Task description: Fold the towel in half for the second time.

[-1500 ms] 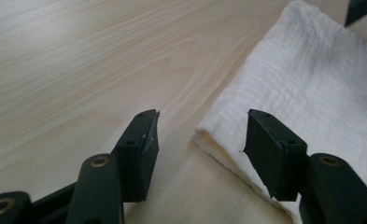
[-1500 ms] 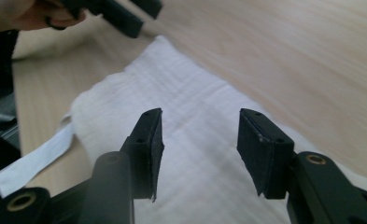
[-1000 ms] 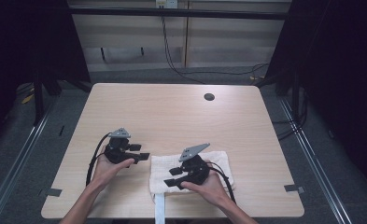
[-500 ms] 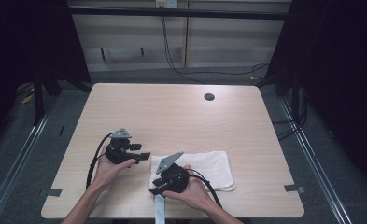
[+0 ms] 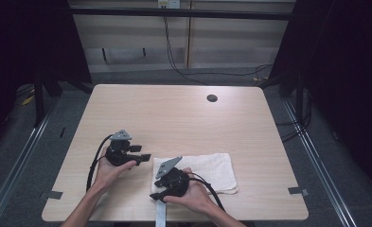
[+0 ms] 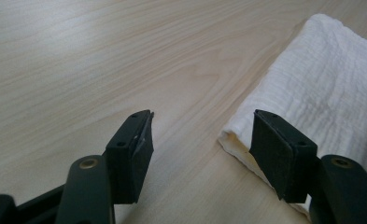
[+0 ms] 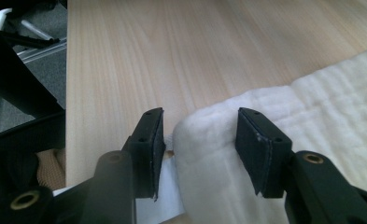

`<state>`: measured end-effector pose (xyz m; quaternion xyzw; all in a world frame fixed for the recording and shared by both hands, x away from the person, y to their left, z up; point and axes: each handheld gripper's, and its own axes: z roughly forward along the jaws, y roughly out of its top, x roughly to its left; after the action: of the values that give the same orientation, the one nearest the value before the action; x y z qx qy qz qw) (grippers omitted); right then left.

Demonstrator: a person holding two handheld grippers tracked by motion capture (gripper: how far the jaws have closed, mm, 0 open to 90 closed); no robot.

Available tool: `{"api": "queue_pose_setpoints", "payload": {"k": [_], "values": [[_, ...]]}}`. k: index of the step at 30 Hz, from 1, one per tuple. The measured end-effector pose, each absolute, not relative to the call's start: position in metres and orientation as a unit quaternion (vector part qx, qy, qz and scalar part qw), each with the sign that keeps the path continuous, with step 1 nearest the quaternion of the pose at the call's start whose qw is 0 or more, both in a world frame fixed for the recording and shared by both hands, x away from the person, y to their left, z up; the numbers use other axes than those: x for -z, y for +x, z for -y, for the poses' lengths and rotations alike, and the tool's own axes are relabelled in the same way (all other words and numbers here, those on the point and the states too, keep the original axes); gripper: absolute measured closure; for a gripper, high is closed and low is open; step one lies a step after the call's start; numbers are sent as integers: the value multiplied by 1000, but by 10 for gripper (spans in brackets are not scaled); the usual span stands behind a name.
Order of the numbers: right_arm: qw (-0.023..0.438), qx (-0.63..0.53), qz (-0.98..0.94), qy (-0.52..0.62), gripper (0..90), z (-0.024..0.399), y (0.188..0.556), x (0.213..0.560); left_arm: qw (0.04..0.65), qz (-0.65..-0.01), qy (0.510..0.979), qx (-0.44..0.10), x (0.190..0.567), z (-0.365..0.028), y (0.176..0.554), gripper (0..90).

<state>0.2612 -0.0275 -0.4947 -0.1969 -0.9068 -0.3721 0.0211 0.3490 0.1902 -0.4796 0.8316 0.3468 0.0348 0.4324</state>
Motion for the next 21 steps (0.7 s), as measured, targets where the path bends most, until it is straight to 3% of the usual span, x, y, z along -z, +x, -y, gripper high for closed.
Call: {"api": "queue_pose_setpoints", "payload": {"k": [3, 11, 14, 21], "values": [[-18, 378, 906, -188, 606, 28, 255, 497, 431, -346, 833, -35, 480, -189, 350, 387], [-45, 376, 908, -177, 697, 29, 254, 498, 432, -348, 831, -34, 480, -187, 350, 387], [-38, 376, 908, -182, 796, 32, 259, 498, 429, -347, 833, -34, 481, -187, 351, 387], [-13, 382, 900, -210, 823, 35, 264, 499, 423, -348, 837, -27, 485, -186, 354, 387]]}}
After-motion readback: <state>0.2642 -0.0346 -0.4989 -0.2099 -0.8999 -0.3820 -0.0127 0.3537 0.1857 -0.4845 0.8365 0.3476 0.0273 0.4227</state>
